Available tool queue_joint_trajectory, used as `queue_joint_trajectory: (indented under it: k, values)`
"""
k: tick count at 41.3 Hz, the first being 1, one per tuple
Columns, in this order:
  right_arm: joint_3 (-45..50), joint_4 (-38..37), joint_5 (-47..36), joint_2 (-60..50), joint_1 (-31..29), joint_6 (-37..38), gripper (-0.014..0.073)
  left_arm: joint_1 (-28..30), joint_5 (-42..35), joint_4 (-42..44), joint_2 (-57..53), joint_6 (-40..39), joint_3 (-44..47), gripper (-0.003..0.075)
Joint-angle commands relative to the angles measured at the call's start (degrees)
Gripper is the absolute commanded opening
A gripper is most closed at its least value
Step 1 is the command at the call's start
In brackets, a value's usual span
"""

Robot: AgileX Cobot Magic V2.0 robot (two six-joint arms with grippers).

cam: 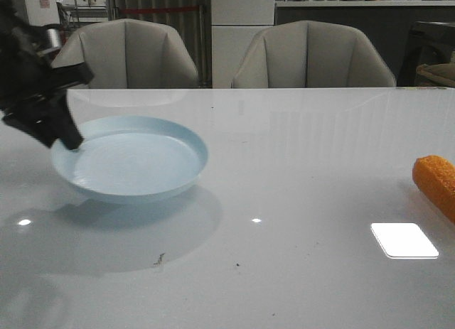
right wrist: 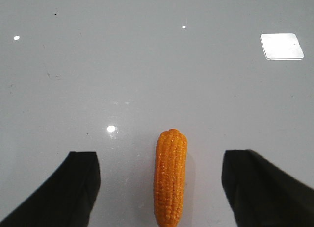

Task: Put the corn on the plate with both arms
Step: 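Grip the plate rim with the left gripper and slide it toward the table center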

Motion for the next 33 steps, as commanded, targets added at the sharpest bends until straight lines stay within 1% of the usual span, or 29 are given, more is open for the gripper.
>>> queue_joint_trajectory:
  k: [1,7,13,16,27,31,33]
  values:
    - [-2.27,0.0,-4.0,-0.35,-0.48,-0.34,0.0615,-4.06,0.23,-4.29,-2.43,-0.27,-3.47,0.0094]
    - [-2.27,0.0,-3.95,-0.35,-0.48,-0.34,0.0615,-8.76,-0.5,-5.55,-1.94,-1.48,-3.85,0.0099]
    - [-2.27,0.0,-3.72,-0.35,-0.48,-0.34,0.0615,-11.4,-1.31,-5.45,-0.01,-2.19,-3.85,0.0099]
    - [-2.27,0.0,-3.31,-0.35,-0.48,-0.34,0.0615,-11.77,-1.81,-5.45,1.28,-3.21,-3.85,0.0099]
    - [-2.27,0.0,-1.82,-0.35,-0.48,-0.34,0.0615,-11.77,-2.58,-5.72,2.44,-3.24,-3.85,0.0099]
    - [-2.27,0.0,-1.88,-0.35,-0.48,-0.34,0.0615,-11.77,-3.8,-5.15,2.44,-0.84,-3.85,0.0104]
    - [-2.27,0.0,-1.83,-0.35,-0.48,-0.34,0.0615,-11.66,-3.7,-5.15,2.44,-0.73,-3.85,0.012]
